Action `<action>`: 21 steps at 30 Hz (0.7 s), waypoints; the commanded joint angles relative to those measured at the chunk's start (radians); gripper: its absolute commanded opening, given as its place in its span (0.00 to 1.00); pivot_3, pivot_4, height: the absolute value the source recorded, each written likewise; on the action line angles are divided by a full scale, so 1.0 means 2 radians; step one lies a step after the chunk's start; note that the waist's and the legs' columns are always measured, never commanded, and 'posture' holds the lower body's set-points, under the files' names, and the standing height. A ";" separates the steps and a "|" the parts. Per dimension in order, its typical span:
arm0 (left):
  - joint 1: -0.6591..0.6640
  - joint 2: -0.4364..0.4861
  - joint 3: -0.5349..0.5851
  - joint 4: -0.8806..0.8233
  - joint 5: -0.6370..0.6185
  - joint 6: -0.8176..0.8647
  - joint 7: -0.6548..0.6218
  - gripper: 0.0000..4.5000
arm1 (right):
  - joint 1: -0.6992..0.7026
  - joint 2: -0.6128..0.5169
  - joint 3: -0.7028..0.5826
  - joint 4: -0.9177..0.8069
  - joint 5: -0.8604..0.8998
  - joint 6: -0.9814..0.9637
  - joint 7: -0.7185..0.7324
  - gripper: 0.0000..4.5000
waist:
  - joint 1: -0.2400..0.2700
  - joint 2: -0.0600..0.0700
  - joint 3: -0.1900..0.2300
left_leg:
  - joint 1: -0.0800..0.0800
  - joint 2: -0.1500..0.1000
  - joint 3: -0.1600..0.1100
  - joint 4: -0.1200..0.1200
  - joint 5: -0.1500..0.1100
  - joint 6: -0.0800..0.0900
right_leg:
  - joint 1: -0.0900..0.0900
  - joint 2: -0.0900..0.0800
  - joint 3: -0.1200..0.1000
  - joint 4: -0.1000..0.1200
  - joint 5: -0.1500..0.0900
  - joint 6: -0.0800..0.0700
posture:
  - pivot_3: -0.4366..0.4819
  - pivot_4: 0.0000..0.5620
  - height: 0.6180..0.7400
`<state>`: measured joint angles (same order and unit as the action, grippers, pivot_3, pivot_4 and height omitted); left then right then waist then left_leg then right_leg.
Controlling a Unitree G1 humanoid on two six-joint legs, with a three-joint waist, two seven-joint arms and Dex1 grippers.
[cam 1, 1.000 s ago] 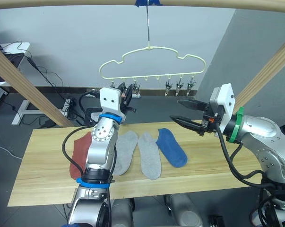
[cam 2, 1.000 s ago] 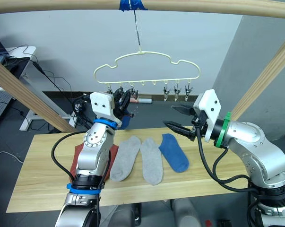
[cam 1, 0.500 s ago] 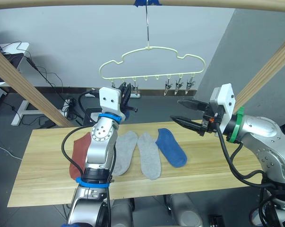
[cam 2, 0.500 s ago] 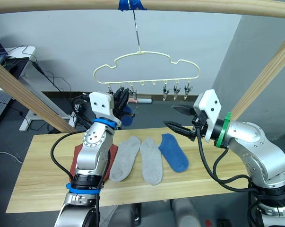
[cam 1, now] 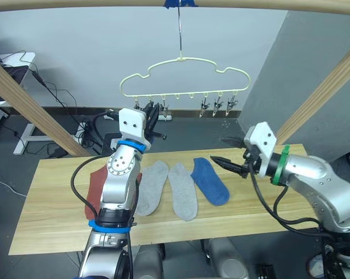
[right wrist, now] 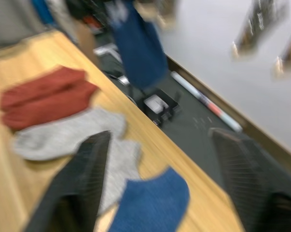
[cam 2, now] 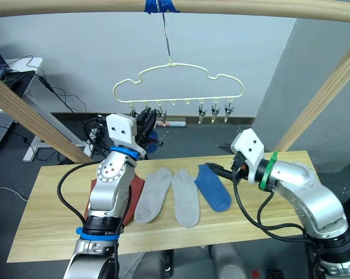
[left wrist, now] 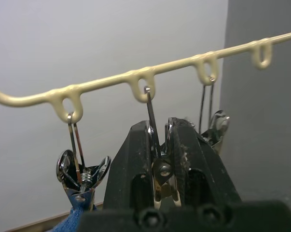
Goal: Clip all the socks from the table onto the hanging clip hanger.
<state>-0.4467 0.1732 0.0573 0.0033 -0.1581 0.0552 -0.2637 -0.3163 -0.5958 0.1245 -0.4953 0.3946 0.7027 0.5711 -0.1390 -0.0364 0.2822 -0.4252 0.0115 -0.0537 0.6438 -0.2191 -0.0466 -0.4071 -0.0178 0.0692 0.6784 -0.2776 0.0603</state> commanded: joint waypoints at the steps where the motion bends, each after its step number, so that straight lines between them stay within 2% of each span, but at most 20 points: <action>1: -0.007 0.007 0.006 -0.028 -0.017 0.009 -0.013 0.06 | 0.008 0.041 0.050 0.034 -0.062 -0.027 -0.052 1.00 | 0.000 0.000 0.000 | 0.000 0.000 0.000 0.000 0.000 0.000 | 0.000 0.000 0.000 0.000 0.000 0.000 | 0.23 0.52 1.00; 4: -0.010 0.010 0.003 -0.035 -0.024 0.021 -0.021 0.06 | 0.005 0.087 0.085 0.100 -0.115 -0.063 -0.088 1.00 | 0.000 0.000 0.000 | 0.000 0.000 0.000 0.000 0.000 0.000 | 0.000 0.000 0.000 0.000 0.000 0.000 | 0.24 0.53 1.00; 8: -0.010 0.014 0.001 -0.044 -0.029 0.034 -0.029 0.06 | -0.008 0.145 0.092 0.208 -0.154 -0.126 -0.120 1.00 | 0.000 0.000 0.002 | 0.000 0.000 0.000 0.000 0.000 0.000 | 0.000 0.000 0.000 0.000 0.000 0.000 | 0.26 0.54 1.00; 19: -0.014 0.023 0.007 -0.073 -0.071 0.090 -0.054 0.06 | -0.046 0.213 0.075 0.427 -0.176 -0.219 -0.102 1.00 | 0.001 0.001 0.003 | 0.000 0.001 0.000 0.000 0.000 0.000 | 0.000 0.000 0.000 0.000 0.001 -0.002 | 0.29 0.55 1.00; 21: -0.015 0.027 0.007 -0.080 -0.077 0.101 -0.059 0.06 | -0.055 0.221 0.071 0.460 -0.177 -0.225 -0.103 0.92 | 0.001 0.001 0.004 | 0.000 0.000 0.000 0.000 0.000 0.000 | 0.000 0.000 0.000 0.000 0.001 -0.002 | 0.30 0.55 1.00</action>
<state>-0.4587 0.2193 0.0664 -0.0887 -0.2885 0.2572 -0.3652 -0.4175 -0.1601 0.2845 0.3936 0.0509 0.2742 0.3660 -0.1377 -0.0339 0.2899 -0.4251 0.0125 -0.0544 0.6431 -0.2191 -0.0466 -0.4073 -0.0182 0.0690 0.6789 -0.2750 0.0559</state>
